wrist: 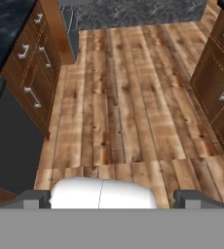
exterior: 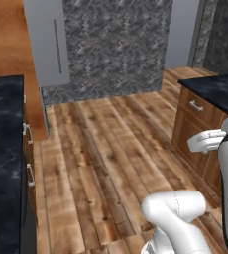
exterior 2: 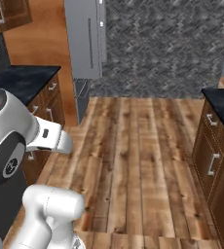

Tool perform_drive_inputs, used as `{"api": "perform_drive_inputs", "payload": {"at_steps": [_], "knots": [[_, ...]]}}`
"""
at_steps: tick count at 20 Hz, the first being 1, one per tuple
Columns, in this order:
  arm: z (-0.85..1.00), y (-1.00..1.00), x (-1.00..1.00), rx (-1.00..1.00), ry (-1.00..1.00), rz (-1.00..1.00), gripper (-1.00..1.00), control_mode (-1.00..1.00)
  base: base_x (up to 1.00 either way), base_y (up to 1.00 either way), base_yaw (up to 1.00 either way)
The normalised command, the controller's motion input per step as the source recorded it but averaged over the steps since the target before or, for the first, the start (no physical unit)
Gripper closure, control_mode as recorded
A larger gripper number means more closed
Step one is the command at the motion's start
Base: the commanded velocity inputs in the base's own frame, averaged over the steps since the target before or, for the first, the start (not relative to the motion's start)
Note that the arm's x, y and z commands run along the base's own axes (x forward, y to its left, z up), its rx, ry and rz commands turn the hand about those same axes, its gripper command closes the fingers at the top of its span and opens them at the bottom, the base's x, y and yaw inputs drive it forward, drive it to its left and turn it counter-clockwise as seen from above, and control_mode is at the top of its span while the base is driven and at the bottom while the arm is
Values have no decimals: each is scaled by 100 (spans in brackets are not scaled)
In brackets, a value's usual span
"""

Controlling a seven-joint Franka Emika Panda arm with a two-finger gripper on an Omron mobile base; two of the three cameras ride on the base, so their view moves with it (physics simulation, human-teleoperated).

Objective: Retrieve the sausage and cheese from the fridge and place them on the cutting board on the counter.

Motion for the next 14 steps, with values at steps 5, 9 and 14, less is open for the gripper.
{"api": "perform_drive_inputs", "payload": {"at_steps": [5, 9, 14], "knots": [[0, 0, 0, 0, 0, 0, -100, 100, 100, 2, -11], [0, 0, 0, 0, 0, 0, -100, 100, 100, 1, -10], [0, 0, 0, 0, 0, 0, -100, 100, 100, 0, -10]]}}
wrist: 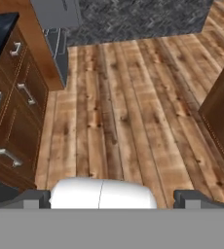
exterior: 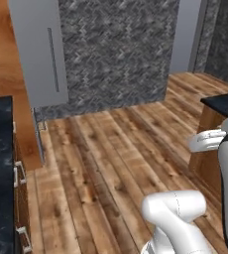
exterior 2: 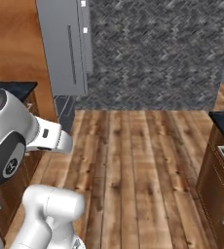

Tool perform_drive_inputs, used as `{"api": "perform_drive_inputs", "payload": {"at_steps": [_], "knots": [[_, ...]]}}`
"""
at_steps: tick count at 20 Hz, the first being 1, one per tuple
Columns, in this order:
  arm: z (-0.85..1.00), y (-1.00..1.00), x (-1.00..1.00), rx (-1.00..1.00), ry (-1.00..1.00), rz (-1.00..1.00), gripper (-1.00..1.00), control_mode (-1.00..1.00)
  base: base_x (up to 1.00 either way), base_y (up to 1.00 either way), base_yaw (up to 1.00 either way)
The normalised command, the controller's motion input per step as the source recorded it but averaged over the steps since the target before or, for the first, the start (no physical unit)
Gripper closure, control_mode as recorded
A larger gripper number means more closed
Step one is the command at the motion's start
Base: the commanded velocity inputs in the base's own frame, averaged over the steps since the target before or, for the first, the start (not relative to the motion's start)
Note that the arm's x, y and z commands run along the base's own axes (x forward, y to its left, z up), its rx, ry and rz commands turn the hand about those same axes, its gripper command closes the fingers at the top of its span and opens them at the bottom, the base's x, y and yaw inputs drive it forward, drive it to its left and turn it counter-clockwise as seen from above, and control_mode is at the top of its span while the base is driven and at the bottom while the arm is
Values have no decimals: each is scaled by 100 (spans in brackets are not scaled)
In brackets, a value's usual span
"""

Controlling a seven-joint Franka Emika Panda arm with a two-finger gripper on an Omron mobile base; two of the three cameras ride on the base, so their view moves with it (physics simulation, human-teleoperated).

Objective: Retrieve the sausage and cheese from the fridge and place them on the cutting board on the counter.

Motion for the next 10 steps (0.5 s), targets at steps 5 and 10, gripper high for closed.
{"api": "perform_drive_inputs", "payload": {"at_steps": [5, 10], "knots": [[0, 0, 0, 0, 0, 0, -100, 100, 100, 0, -9], [0, 0, 0, 0, 0, 0, -100, 100, 100, -3, -8]]}}
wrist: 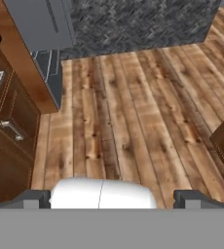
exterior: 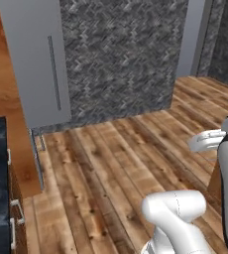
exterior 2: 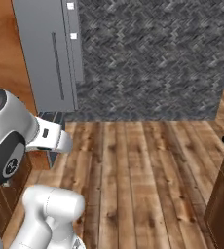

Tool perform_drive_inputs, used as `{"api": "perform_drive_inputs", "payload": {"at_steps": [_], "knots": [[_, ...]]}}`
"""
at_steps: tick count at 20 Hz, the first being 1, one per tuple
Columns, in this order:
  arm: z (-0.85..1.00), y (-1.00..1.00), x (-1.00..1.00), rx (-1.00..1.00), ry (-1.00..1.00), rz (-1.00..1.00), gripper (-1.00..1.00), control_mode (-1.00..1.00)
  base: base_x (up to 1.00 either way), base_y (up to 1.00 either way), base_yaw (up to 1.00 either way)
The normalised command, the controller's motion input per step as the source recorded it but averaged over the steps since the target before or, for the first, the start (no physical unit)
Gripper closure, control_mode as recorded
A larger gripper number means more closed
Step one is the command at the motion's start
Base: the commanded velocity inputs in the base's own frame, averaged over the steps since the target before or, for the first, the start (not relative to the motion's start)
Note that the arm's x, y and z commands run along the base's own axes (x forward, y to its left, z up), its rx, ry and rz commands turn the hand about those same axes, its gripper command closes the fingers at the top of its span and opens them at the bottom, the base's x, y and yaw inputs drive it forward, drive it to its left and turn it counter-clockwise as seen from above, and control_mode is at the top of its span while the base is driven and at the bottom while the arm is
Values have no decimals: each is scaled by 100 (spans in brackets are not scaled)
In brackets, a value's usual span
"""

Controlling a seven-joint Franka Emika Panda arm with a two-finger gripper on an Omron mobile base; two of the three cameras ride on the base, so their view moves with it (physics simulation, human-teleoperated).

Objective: Retrieve the sausage and cheese from the fridge and place them on the cutting board on the counter.

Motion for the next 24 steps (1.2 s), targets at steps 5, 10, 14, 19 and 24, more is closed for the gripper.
{"api": "perform_drive_inputs", "payload": {"at_steps": [5, 10, 14, 19, 24], "knots": [[0, 0, 0, 0, 0, 0, -100, 100, 100, -13, -18], [0, 0, 0, 0, 0, 0, -100, 100, 100, 0, -42], [0, 0, 0, 0, 0, 0, -100, 100, 100, -3, -41], [0, 0, 0, 0, 0, 0, -100, 100, 100, -8, -38], [0, 0, 0, 0, 0, 0, -100, 100, 100, -6, -28]]}}
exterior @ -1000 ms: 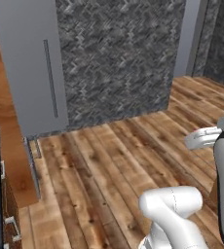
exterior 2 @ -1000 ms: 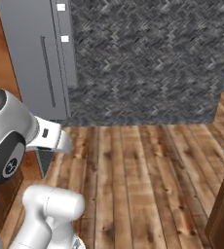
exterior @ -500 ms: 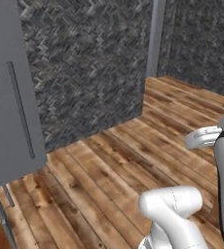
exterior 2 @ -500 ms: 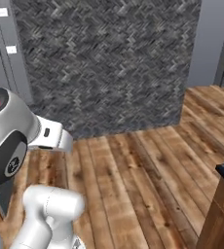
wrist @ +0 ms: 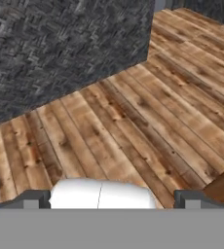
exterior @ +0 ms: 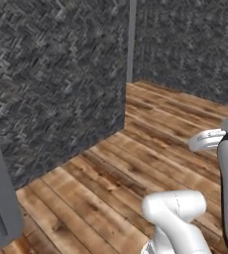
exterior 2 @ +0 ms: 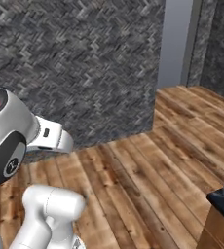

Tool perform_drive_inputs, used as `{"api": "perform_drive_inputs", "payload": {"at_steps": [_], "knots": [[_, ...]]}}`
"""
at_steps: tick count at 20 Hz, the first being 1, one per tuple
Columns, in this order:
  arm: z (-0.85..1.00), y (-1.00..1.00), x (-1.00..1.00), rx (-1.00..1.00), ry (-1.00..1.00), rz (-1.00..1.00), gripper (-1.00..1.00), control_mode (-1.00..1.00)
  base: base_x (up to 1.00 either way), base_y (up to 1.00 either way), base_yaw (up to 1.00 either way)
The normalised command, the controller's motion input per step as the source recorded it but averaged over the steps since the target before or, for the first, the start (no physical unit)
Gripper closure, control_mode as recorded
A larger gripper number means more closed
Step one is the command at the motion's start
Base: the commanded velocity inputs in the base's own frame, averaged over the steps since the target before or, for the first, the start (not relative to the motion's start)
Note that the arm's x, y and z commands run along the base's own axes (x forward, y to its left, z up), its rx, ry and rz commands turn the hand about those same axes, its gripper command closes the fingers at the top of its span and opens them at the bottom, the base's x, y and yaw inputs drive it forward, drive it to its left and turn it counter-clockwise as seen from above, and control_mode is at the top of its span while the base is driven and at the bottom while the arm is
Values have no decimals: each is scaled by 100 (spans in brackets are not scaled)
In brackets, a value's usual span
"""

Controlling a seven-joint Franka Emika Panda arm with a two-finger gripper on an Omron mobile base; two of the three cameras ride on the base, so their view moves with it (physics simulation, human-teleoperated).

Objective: Retrieve the sausage and cheese from the fridge and place them on the cutting board on the counter.

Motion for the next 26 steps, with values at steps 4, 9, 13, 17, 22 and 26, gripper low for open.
{"api": "perform_drive_inputs", "payload": {"at_steps": [4, 9, 13, 17, 22, 26], "knots": [[0, 0, 0, 0, 0, 0, -100, 100, 100, -1, -8], [0, 0, 0, 0, 0, 0, -100, 100, 100, 16, 35], [0, 0, 0, 0, 0, 0, -100, 100, 78, 3, 62], [0, 0, 0, 0, 0, 0, -100, 100, 58, 0, 85], [0, 0, 0, 0, 0, 0, -100, 100, 88, -1, 71], [0, 0, 0, 0, 0, 0, -100, 100, 100, -4, 63]]}}
